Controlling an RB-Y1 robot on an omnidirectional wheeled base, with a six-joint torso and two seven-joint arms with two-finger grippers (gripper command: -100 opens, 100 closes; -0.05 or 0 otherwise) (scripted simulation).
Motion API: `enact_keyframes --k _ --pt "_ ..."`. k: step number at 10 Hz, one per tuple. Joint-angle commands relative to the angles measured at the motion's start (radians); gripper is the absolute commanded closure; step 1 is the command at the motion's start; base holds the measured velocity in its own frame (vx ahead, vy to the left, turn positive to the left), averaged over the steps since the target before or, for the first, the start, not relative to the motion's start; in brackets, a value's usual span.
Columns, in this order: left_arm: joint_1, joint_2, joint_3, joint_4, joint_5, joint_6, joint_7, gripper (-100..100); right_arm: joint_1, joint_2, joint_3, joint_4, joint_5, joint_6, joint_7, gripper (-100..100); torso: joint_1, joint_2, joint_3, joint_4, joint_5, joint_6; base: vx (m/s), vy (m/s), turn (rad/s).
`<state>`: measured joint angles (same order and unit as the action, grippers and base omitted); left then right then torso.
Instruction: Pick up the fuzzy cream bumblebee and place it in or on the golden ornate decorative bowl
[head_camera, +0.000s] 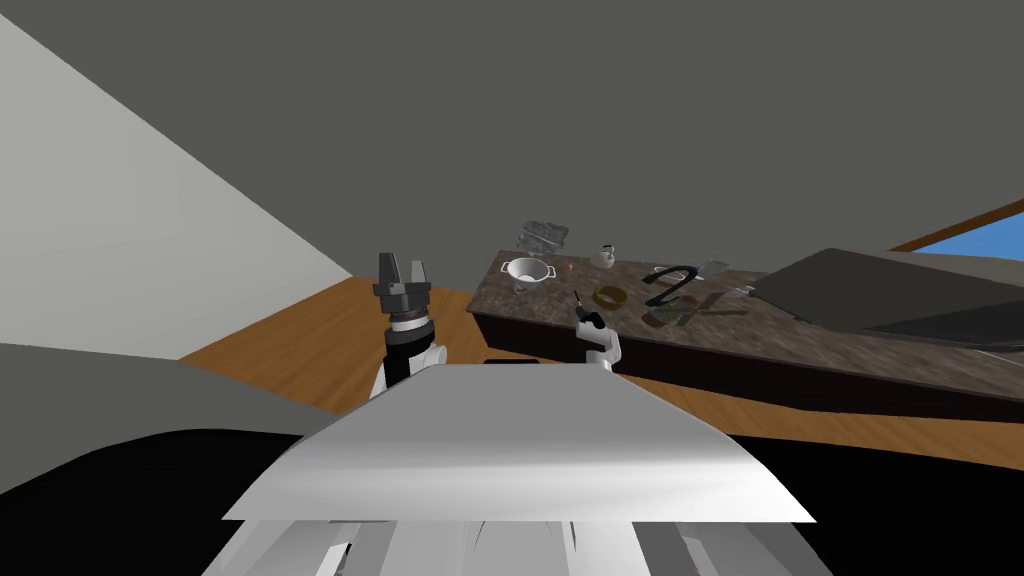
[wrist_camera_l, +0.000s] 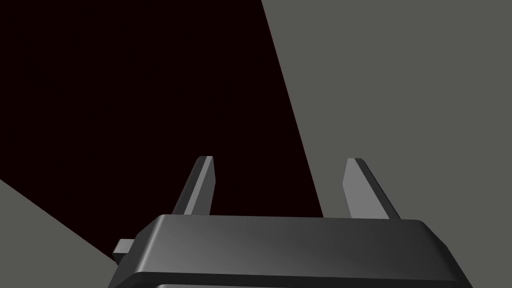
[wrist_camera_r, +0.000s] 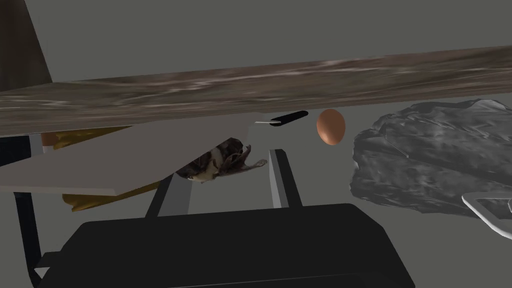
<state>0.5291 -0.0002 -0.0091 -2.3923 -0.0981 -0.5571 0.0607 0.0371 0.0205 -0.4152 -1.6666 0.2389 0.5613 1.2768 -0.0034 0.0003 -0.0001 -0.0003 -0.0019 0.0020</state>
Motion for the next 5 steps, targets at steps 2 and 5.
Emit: enact_keyframes --k 2,5 --pt "0.0 0.0 0.0 0.0 0.0 0.0 0.0 0 0.028 0.004 0.066 -0.028 0.036 0.01 -0.048 100 -0.001 0.0 0.0 0.0 0.0 0.001 0.029 -0.024 -0.137" --pt "0.0 0.0 0.0 0.0 0.0 0.0 0.0 0 0.059 0.008 0.151 -0.064 0.085 0.027 -0.107 100 0.0 0.0 -0.001 -0.001 0.0 0.0 0.025 -0.027 -0.125"
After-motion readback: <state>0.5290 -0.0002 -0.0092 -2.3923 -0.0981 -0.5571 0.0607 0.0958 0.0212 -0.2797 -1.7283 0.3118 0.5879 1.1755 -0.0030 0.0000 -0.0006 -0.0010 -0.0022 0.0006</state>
